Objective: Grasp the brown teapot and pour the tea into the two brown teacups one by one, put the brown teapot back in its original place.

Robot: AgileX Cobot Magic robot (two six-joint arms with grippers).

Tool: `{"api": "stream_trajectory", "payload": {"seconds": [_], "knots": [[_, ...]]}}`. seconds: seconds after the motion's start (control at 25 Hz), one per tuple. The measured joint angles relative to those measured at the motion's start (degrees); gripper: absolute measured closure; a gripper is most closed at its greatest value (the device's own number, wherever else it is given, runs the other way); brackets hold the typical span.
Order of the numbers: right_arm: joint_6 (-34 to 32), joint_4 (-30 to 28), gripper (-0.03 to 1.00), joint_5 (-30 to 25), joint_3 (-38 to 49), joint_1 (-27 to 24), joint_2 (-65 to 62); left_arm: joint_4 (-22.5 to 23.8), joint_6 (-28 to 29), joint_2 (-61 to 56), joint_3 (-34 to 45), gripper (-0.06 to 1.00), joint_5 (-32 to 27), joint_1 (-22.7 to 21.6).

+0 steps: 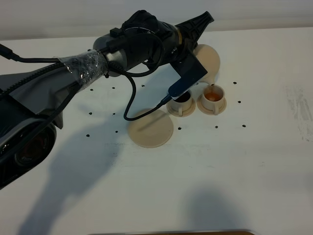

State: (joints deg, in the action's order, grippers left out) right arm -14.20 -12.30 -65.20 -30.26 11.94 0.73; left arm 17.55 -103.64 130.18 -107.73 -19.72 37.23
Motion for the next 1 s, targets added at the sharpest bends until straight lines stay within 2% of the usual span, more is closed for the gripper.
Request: {"api": "stream_trajectory", "payload": {"seconds": [0.72,1.0], "knots": [[0.00,0.00,0.54,0.00,0.00,0.00,0.00,1.36,-0.06,0.00,0.00,0.78,0.42,0.13],[0.00,0.00,0.54,0.00,0.00,0.00,0.00,1.36,-2.73,0.00,0.00,0.78,0.73,0.13]]}}
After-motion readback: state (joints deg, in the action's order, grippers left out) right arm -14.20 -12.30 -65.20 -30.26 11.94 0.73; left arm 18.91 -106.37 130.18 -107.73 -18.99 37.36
